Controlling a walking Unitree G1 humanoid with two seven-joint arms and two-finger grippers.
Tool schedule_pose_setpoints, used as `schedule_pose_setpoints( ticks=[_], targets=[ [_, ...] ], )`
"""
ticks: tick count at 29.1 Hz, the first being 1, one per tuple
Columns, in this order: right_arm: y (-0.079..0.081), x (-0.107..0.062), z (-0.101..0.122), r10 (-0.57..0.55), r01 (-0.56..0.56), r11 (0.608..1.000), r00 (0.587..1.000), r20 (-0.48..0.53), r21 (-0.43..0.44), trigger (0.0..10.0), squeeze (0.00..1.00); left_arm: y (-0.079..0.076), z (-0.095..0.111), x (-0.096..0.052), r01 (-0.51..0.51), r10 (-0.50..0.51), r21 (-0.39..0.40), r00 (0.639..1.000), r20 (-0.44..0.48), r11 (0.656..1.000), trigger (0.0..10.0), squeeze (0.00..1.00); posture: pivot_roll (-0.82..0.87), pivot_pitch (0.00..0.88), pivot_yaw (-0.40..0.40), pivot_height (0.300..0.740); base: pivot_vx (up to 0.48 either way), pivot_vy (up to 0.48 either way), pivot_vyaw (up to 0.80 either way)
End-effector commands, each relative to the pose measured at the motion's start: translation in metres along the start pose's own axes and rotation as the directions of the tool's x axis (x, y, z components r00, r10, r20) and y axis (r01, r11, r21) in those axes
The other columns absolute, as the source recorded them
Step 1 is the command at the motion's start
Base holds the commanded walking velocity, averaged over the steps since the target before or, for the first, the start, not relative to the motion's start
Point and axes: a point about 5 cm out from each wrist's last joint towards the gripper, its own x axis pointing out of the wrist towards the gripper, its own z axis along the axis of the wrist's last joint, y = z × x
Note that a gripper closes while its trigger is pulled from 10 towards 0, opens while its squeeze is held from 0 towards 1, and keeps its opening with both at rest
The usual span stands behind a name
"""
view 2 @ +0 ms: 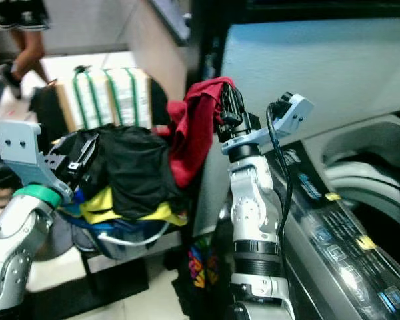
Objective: Clothes washing
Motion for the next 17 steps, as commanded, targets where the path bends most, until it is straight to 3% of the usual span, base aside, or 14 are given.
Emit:
schedule_pose_setpoints(
  ticks=[1,9,17],
  targets=[
    [0.001,0.003,0.006,0.011,-0.012,1.0,0.999,0.033,0.001,10.0,0.0,-0.001,-0.002,-0.001,0.009,-0.009,0.0,1.0,-0.016,1.0,10.0,0.0,0.17,0.007,0.035,0.74,0.0,0.0,-0.8],
    [-0.003,0.002,0.008,-0.012,0.012,1.0,0.999,0.037,-0.002,10.0,0.0,-0.001,-0.002,-0.001,0.015,-0.015,0.003,1.0,-0.017,1.0,10.0,0.0,0.17,0.005,0.04,0.74,0.0,0.0,-0.8],
    [0.016,0.02,0.028,0.044,-0.039,0.997,0.995,0.094,-0.062,10.0,0.0,-0.002,-0.001,0.001,0.019,-0.019,0.0,1.0,-0.009,1.0,10.0,0.0,0.17,0.005,0.039,0.74,0.0,0.0,-0.8]
  ],
)
